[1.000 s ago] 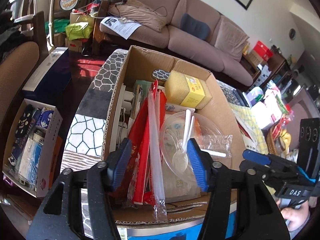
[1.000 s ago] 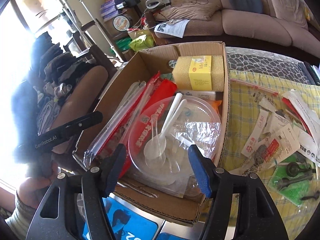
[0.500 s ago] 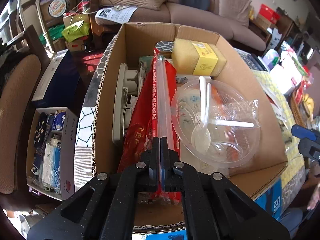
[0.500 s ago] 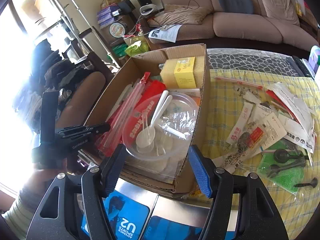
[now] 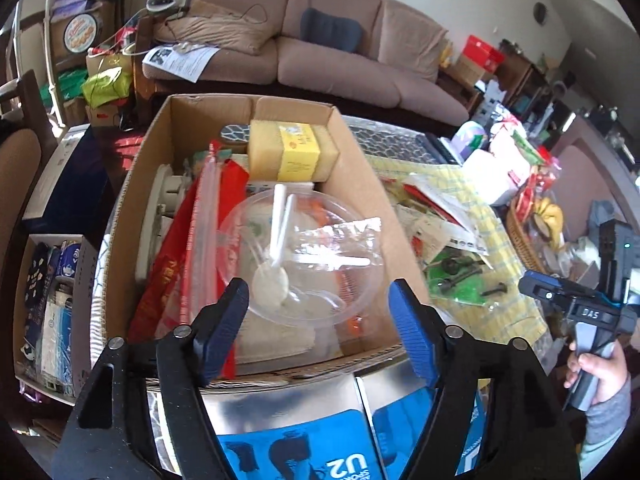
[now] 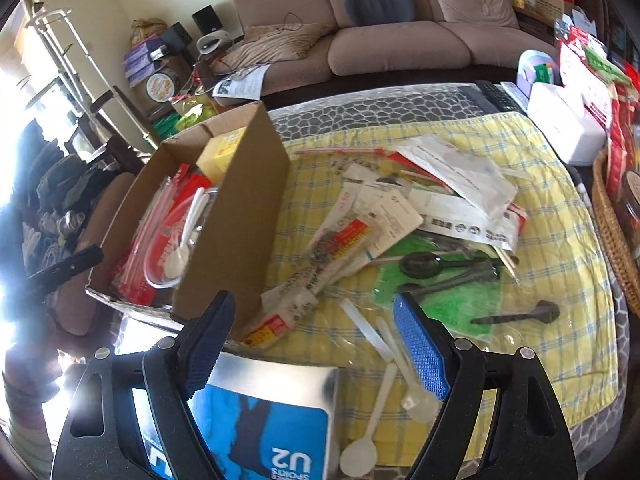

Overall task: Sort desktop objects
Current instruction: 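Move both open grippers from the box back over the table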

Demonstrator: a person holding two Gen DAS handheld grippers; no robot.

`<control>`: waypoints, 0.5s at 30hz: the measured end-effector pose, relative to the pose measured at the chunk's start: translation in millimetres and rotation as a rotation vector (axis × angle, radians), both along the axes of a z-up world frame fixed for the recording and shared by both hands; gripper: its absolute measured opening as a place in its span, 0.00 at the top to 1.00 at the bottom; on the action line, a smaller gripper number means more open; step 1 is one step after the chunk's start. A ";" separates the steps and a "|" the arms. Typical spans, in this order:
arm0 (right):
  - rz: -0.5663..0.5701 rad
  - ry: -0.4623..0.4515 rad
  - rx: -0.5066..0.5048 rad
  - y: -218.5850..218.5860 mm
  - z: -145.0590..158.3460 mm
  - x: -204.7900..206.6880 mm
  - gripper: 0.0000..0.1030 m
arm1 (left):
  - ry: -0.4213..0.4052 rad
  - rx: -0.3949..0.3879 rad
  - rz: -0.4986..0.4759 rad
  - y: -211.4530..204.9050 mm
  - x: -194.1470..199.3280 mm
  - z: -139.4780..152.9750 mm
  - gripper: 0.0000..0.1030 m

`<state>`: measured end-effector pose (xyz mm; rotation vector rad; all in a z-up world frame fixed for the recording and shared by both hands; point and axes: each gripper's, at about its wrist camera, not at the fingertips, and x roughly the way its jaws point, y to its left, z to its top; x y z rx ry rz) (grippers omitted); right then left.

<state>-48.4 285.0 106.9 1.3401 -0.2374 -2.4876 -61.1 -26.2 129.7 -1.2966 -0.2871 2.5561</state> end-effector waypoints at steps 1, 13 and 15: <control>-0.019 -0.007 0.004 10.5 -3.1 3.9 0.18 | 0.005 0.005 -0.011 9.6 2.1 1.2 0.25; -0.184 -0.120 0.006 107.8 -63.7 31.6 0.04 | -0.020 0.007 -0.171 120.7 18.7 -10.4 0.01; -0.206 -0.136 0.002 116.3 -75.0 31.6 0.04 | -0.023 -0.001 -0.185 137.7 20.9 -14.1 0.01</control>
